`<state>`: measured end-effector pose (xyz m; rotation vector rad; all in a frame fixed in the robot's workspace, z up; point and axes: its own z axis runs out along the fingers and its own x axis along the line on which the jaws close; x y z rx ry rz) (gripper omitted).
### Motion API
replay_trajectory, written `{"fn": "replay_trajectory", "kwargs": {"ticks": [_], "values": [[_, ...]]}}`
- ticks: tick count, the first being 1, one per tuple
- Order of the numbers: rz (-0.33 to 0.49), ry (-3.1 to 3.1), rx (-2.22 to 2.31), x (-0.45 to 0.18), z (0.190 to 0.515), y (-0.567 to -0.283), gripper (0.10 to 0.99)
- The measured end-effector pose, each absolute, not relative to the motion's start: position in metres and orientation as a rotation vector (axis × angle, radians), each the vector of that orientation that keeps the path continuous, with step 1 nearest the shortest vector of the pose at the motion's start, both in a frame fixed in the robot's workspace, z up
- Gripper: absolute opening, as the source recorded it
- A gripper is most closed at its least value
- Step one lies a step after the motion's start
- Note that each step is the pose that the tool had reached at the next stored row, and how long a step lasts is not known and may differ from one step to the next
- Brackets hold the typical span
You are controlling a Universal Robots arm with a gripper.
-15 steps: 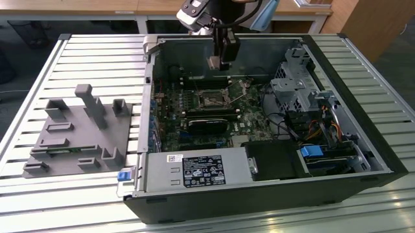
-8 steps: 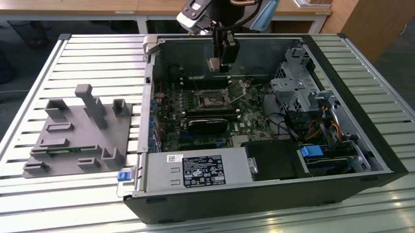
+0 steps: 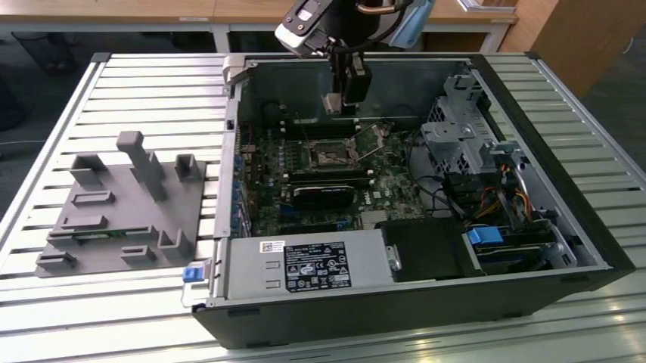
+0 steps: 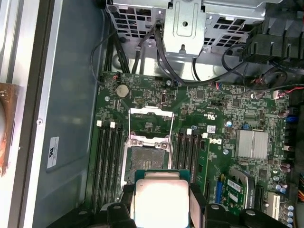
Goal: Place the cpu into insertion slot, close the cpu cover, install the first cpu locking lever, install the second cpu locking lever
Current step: 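Place the cpu into insertion slot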
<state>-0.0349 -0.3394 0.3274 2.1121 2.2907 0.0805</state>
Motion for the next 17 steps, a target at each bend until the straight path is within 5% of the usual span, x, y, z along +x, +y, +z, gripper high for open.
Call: {"fn": "replay_trajectory", "kwargs": {"ticks": [17], "values": [[0.080, 2.252, 2.152, -0.035, 0.316, -0.336, 0.541]]}}
